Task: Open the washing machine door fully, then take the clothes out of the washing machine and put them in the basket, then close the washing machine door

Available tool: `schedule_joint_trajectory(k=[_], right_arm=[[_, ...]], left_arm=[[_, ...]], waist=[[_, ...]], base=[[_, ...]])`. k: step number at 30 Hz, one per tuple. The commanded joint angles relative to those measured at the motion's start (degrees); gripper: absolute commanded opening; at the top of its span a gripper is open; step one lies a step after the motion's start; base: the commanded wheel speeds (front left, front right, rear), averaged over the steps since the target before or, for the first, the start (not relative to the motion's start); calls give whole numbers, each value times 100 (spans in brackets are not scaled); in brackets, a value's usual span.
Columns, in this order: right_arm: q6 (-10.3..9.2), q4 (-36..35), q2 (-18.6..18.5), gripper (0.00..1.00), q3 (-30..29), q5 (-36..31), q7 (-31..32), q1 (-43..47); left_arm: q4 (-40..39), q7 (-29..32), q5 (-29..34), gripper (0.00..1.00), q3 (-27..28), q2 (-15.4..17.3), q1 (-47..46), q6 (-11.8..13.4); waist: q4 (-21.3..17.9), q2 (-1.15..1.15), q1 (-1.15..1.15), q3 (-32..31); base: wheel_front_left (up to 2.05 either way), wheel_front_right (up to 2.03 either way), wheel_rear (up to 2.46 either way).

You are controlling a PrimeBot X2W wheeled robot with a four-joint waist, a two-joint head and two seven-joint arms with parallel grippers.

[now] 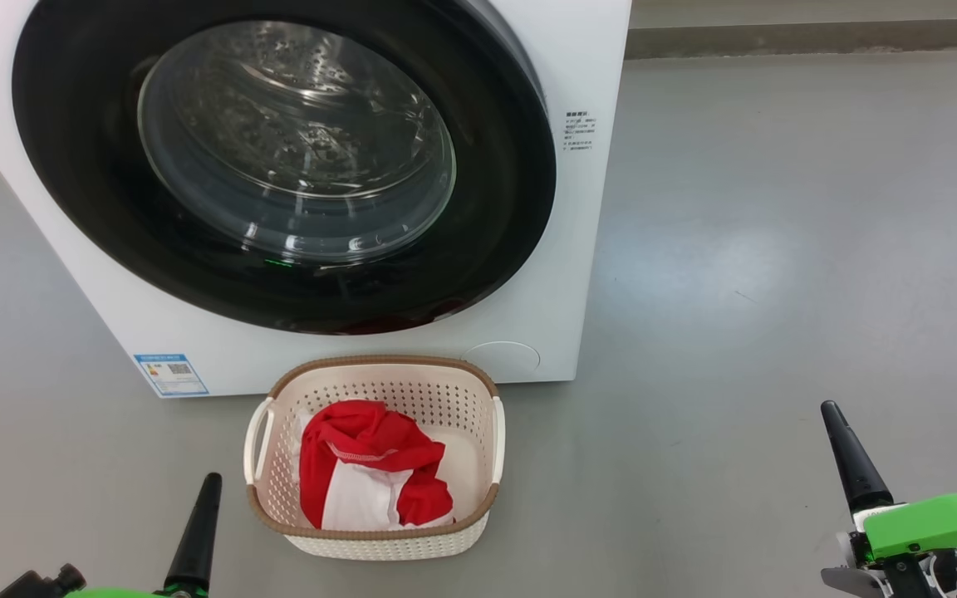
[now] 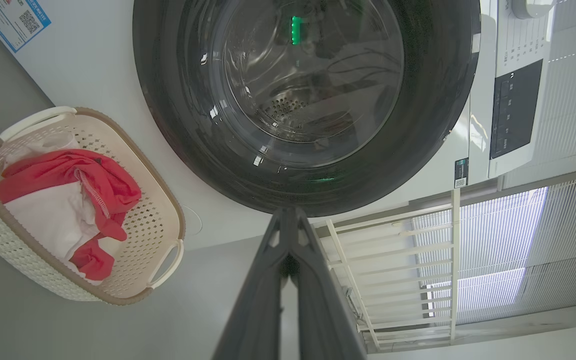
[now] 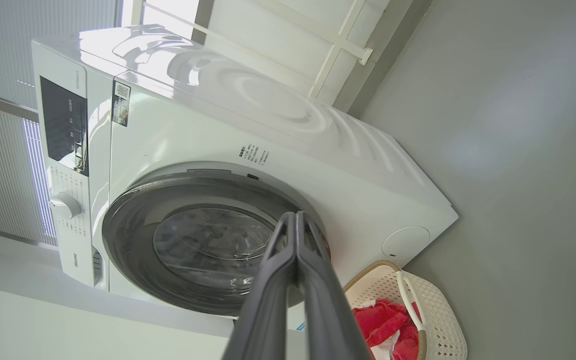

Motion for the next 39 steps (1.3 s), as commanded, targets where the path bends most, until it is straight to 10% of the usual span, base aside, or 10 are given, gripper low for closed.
schedule_joint_trajectory(k=[1,39], right_arm=[[-1,-129,-37,0,63,151,28,-302],[-5,-21,-4,0,-48,1611,431,-470]], left_arm=[[-97,56,-124,0,177,51,-278,-33],[45,444,-1621,0,293,55,-476,-41]], waist=[[0,0,0,1],[6,0,0,32]], base=[[0,0,0],[0,0,0]])
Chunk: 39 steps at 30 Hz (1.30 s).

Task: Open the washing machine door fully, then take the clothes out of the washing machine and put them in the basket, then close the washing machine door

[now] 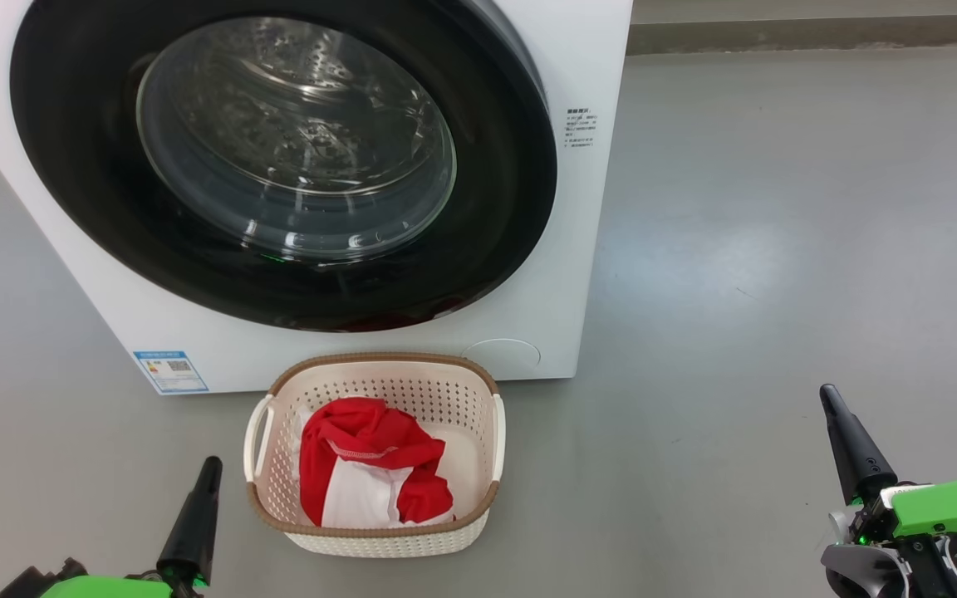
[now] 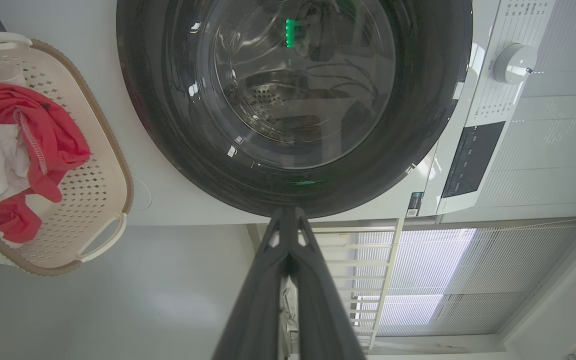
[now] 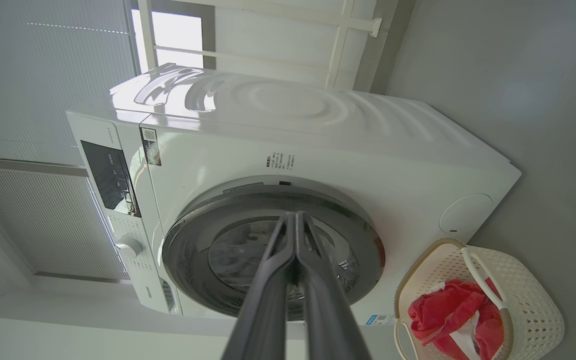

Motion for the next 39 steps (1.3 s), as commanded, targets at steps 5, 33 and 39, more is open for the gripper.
schedule_joint_trajectory(k=[5,33,39], right_arm=[[-3,-146,-31,0,66,6,26,-247],[-3,-146,-27,0,61,2,30,-247],[-3,-146,-27,0,61,1,30,-247]], left_arm=[[-110,24,-39,0,208,55,-254,-41],[-111,27,-37,0,210,53,-254,-41],[-111,27,-36,0,211,53,-254,-41]], waist=[[0,0,0,0],[0,0,0,0],[0,0,0,0]], base=[[0,0,0],[0,0,0],[0,0,0]])
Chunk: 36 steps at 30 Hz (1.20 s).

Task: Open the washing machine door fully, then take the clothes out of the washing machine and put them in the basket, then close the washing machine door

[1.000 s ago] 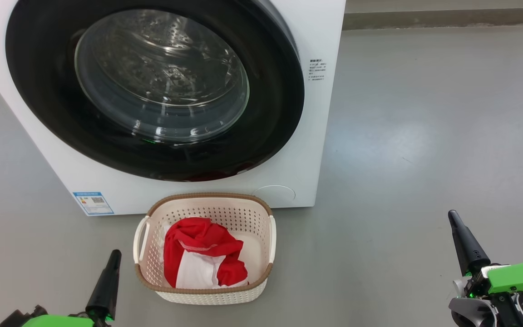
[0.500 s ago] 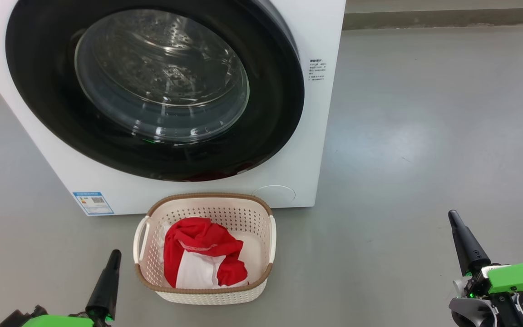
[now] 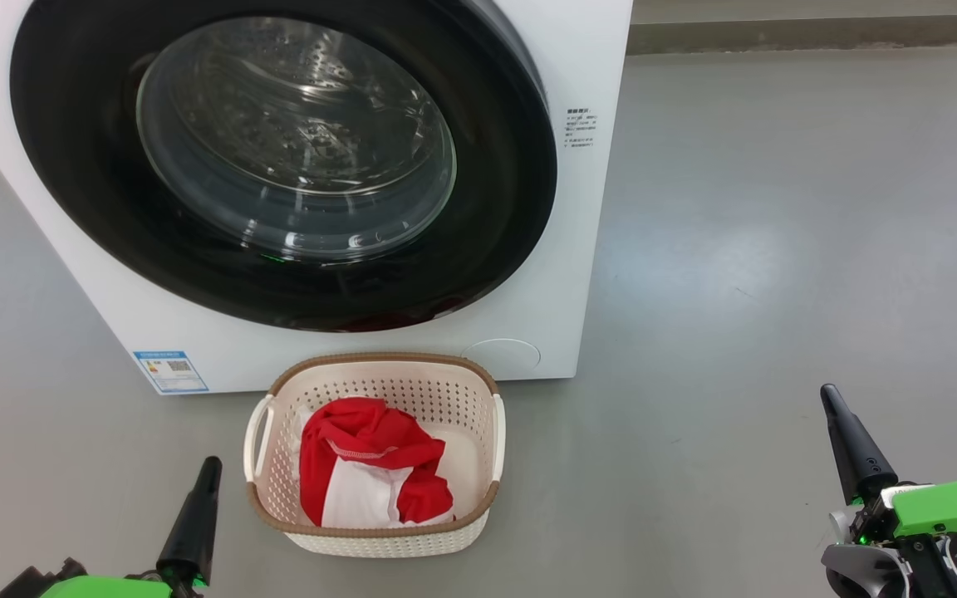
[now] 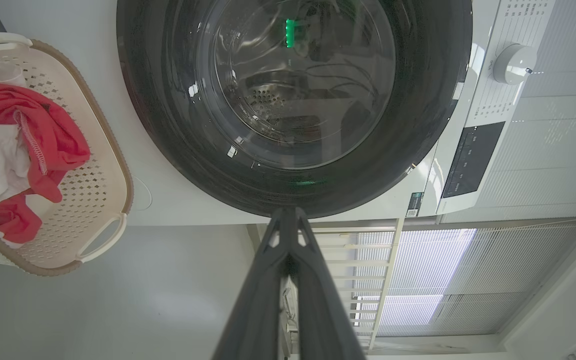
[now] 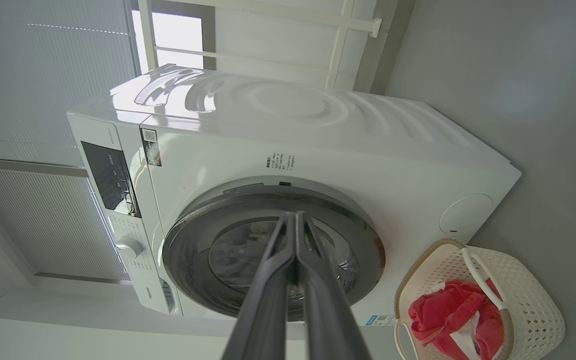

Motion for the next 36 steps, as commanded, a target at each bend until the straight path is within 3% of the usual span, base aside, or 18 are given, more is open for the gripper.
schedule_joint_trajectory(k=[1,36], right_arm=[[-3,-146,-31,0,70,1,30,-247],[-3,-146,-28,0,66,-3,34,-248]], left_arm=[[-111,27,-36,0,207,53,-254,-41],[-112,29,-34,0,209,51,-254,-41]], waist=[[0,0,0,0],[0,0,0,0]], base=[[0,0,0],[0,0,0]])
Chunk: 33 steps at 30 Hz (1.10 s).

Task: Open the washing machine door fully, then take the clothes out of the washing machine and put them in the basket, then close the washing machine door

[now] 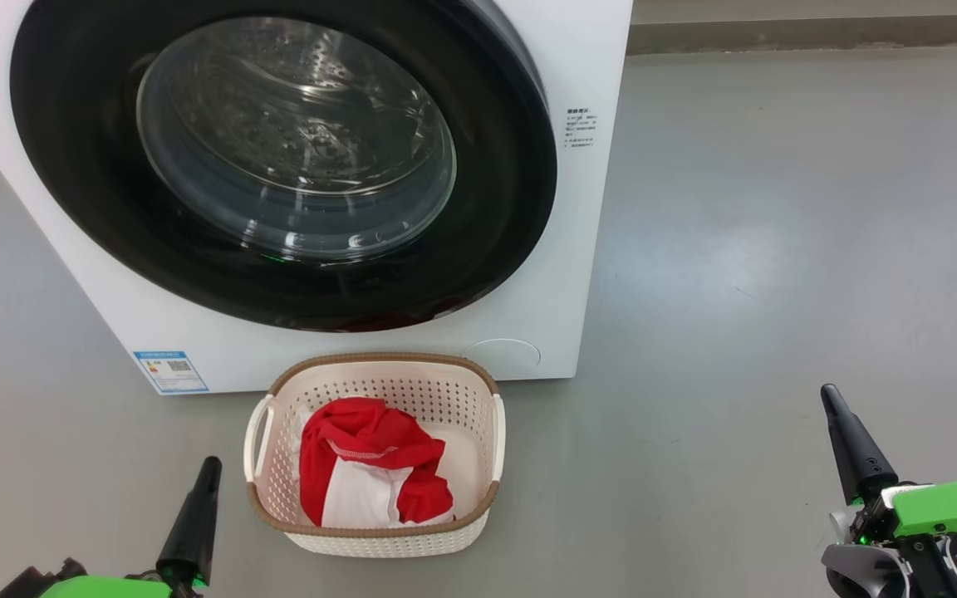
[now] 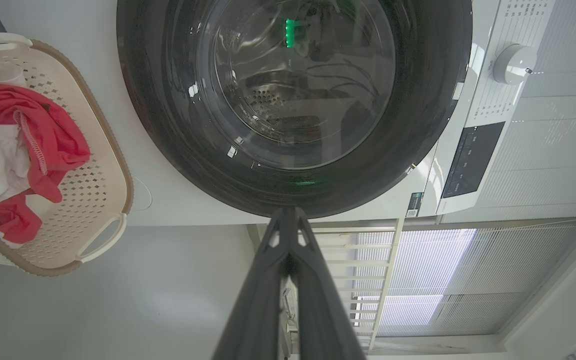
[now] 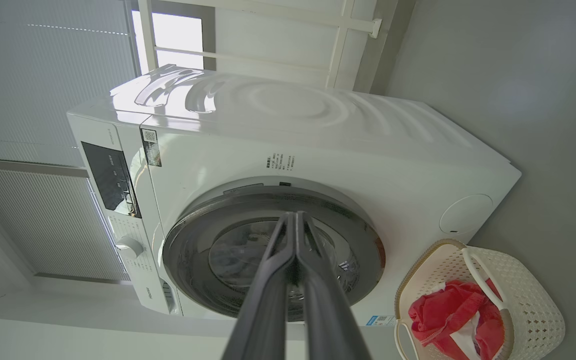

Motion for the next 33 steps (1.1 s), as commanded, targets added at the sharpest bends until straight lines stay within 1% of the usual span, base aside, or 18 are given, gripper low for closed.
schedule_joint_trajectory(k=[1,33], right_arm=[[-3,-146,-30,0,71,-3,33,-248],[-3,-146,-28,0,68,-5,35,-248]], left_arm=[[-112,29,-34,0,207,51,-254,-41],[-112,30,-33,0,208,50,-254,-41]], waist=[[0,0,0,0],[0,0,0,0]], base=[[0,0,0],[0,0,0]])
